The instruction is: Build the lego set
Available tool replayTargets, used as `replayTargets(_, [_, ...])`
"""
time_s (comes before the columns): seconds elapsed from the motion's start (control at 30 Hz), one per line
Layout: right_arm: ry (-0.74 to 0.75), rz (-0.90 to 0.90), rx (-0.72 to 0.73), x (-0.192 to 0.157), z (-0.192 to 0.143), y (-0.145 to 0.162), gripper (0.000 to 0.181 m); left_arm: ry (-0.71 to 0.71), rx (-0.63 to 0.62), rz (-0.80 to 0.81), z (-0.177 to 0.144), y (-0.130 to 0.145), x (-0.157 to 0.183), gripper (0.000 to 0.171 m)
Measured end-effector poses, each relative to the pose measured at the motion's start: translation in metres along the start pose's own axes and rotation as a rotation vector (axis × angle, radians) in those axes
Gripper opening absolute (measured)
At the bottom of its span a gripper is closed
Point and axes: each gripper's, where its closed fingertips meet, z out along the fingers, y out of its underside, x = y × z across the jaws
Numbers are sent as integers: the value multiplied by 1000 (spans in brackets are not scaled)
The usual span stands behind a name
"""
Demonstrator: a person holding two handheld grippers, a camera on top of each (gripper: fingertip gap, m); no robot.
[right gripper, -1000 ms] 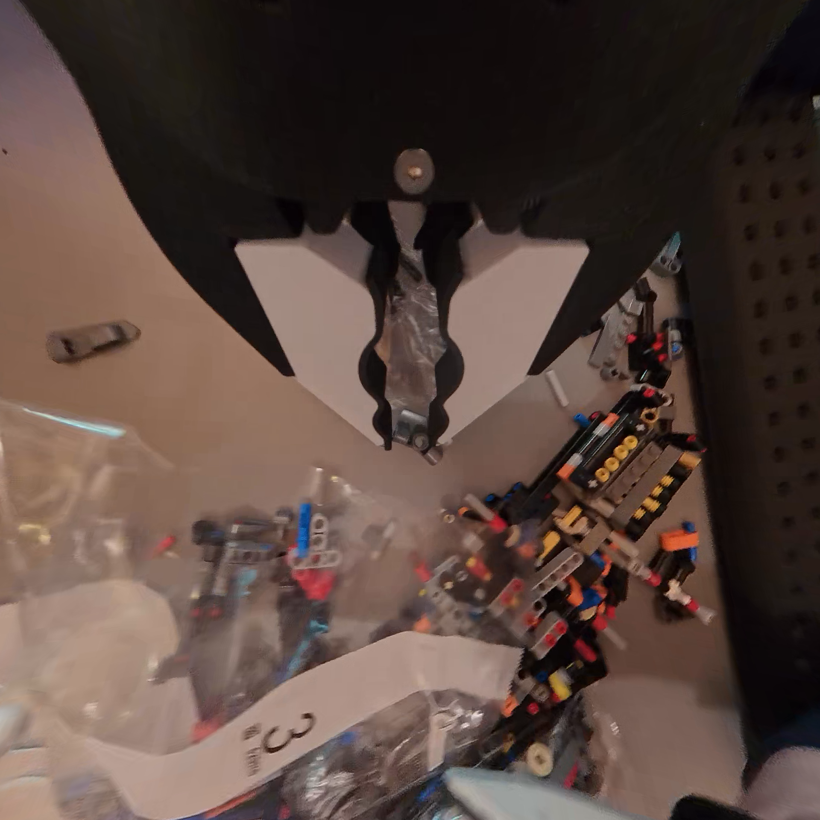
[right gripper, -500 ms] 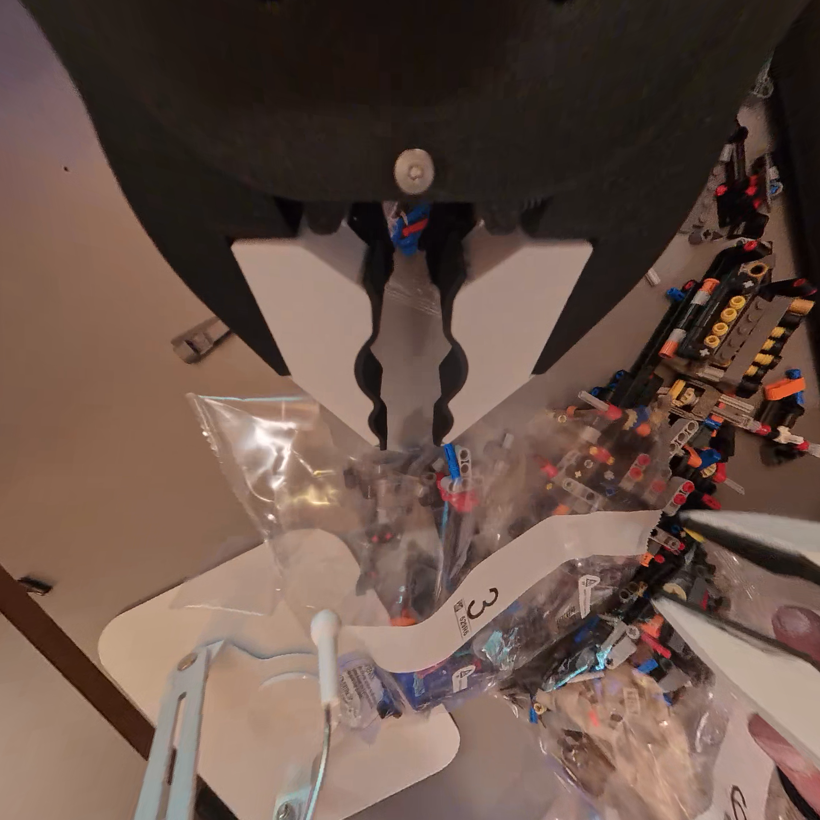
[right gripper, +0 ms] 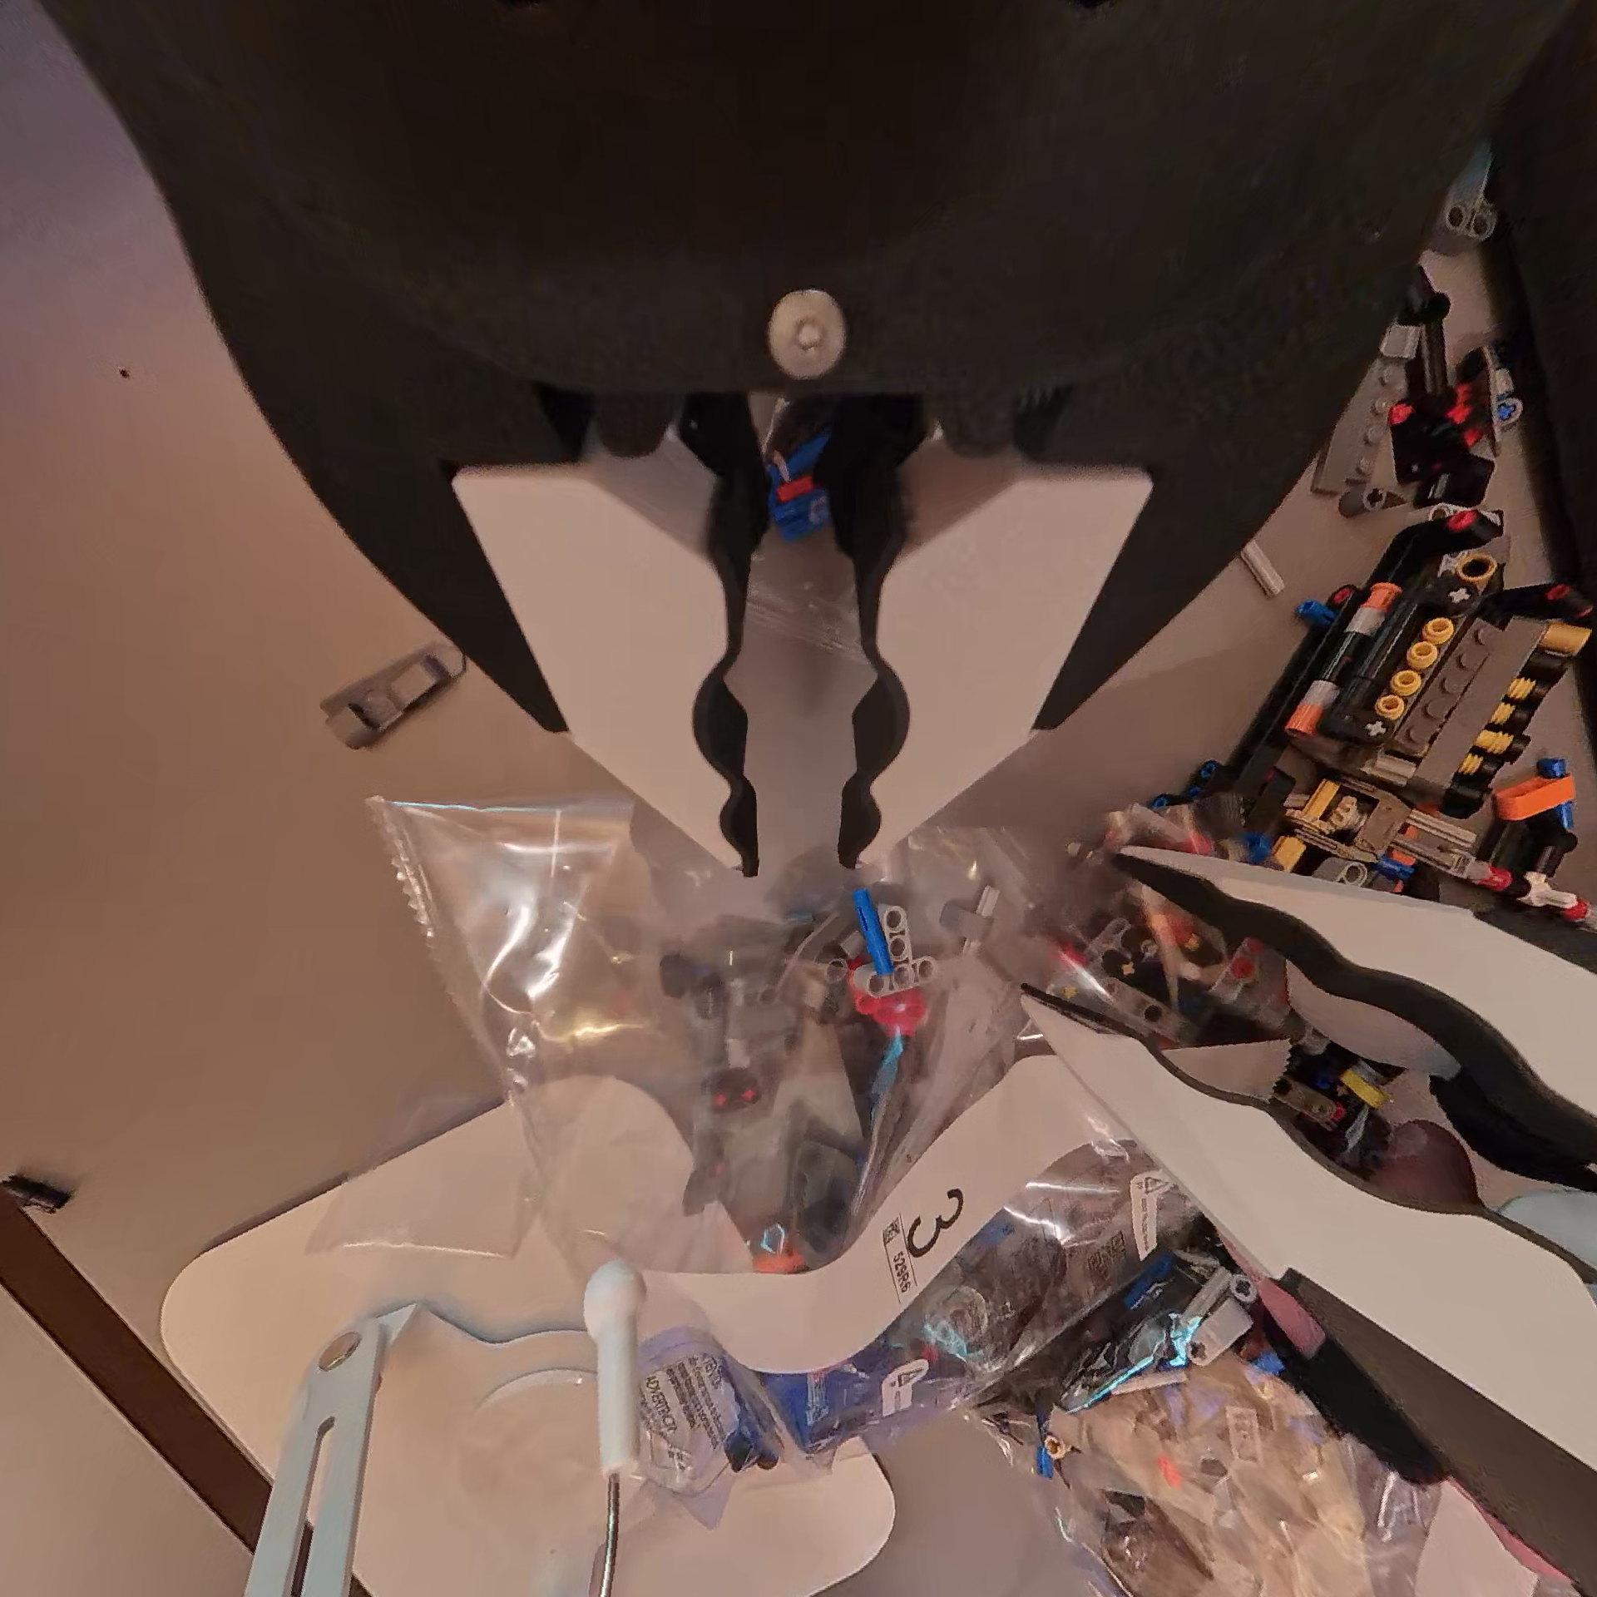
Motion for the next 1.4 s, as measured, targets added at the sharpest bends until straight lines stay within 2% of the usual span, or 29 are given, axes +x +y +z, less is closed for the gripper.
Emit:
replayTargets(0.27, [17, 62, -49, 6, -9, 14, 15, 4, 23, -1, -5, -5, 0, 38])
replayTargets(0.5, [-110, 67, -190, -18, 16, 37, 24, 4, 19, -7, -6, -3, -1, 37])
replayTargets(1.0, [-211, 64, -49, -42, 19, 6, 20, 33, -1, 20, -6, -3, 7, 56])
replayTargets(1.23, [-233, 63, 15, -45, 15, -6, 20, 22, -18, 1, -2, 1, 4, 55])
replayTargets(1.4, [-245, 61, 16, -48, 15, -6, 21, -4, -57, -16, 3, 9, -2, 47])
